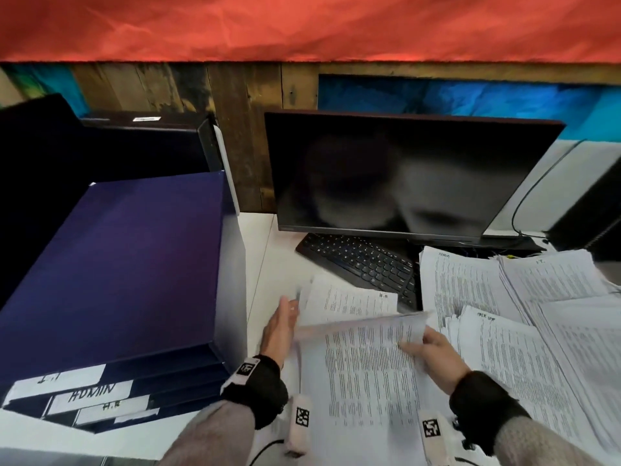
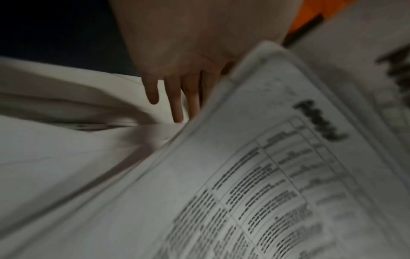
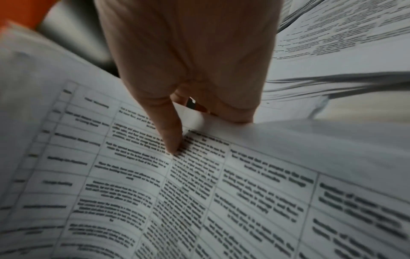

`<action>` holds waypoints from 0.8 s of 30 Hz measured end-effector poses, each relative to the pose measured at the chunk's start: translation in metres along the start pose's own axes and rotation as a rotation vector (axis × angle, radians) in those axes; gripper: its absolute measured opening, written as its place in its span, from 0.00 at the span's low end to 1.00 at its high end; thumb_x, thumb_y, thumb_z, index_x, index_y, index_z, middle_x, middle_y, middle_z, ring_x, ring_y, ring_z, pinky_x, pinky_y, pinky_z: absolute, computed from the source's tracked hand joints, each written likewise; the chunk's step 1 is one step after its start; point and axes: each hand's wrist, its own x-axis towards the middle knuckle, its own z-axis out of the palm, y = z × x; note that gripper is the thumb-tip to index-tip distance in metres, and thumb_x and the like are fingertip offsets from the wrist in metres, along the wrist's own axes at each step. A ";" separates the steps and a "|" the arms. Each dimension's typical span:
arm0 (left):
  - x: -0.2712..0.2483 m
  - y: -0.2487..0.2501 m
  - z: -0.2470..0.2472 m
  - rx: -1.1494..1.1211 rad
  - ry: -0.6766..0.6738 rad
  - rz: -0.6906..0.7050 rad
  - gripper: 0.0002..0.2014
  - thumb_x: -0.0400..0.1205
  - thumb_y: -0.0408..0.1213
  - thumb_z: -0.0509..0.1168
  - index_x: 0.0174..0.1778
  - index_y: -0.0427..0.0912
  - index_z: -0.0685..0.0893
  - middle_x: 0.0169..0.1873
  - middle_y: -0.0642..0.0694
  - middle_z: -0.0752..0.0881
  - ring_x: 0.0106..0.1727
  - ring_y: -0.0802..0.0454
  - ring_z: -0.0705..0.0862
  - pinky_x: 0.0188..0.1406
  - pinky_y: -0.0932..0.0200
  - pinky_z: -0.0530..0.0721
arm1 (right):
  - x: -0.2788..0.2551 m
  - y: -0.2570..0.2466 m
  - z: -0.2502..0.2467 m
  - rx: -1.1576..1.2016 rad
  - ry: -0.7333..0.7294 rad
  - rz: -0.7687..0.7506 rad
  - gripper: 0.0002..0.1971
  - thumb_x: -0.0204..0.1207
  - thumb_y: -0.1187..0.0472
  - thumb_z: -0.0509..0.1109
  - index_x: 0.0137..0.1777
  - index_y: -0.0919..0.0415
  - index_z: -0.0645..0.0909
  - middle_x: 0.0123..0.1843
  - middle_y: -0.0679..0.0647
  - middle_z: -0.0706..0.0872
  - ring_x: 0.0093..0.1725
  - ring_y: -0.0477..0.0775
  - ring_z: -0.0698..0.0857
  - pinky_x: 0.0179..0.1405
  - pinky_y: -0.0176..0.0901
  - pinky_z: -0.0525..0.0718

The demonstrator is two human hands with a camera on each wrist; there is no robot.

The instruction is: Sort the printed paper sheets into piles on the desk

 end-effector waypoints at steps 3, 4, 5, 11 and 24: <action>-0.016 0.044 0.004 -0.203 -0.064 0.065 0.38 0.76 0.72 0.41 0.66 0.50 0.79 0.56 0.45 0.87 0.59 0.50 0.84 0.62 0.51 0.77 | -0.001 -0.030 0.000 0.137 0.055 -0.101 0.04 0.76 0.77 0.65 0.50 0.74 0.77 0.46 0.61 0.87 0.53 0.63 0.84 0.49 0.46 0.83; -0.021 0.057 0.008 -0.196 -0.078 0.122 0.34 0.76 0.74 0.45 0.63 0.55 0.78 0.54 0.49 0.87 0.57 0.52 0.84 0.57 0.54 0.79 | -0.003 -0.040 0.005 0.194 0.075 -0.135 0.04 0.77 0.77 0.64 0.47 0.71 0.78 0.46 0.61 0.88 0.53 0.62 0.86 0.46 0.44 0.85; -0.026 0.067 0.013 -0.168 -0.079 0.185 0.28 0.75 0.73 0.51 0.61 0.59 0.78 0.53 0.53 0.87 0.56 0.54 0.85 0.53 0.56 0.80 | -0.006 -0.050 0.010 0.250 0.108 -0.179 0.07 0.77 0.77 0.64 0.46 0.66 0.79 0.48 0.61 0.89 0.53 0.60 0.87 0.45 0.44 0.86; -0.039 0.082 0.038 0.092 0.251 0.570 0.17 0.83 0.37 0.63 0.66 0.51 0.67 0.62 0.57 0.78 0.59 0.66 0.79 0.51 0.80 0.73 | -0.024 -0.074 0.045 0.340 0.128 -0.385 0.15 0.74 0.75 0.69 0.59 0.66 0.81 0.57 0.59 0.89 0.57 0.57 0.87 0.57 0.52 0.84; -0.012 0.039 0.033 0.097 0.225 0.345 0.20 0.83 0.38 0.62 0.63 0.61 0.61 0.58 0.46 0.81 0.48 0.53 0.83 0.46 0.58 0.83 | -0.008 -0.060 0.067 0.279 0.275 -0.336 0.18 0.76 0.66 0.70 0.62 0.57 0.70 0.55 0.51 0.83 0.53 0.48 0.84 0.47 0.42 0.82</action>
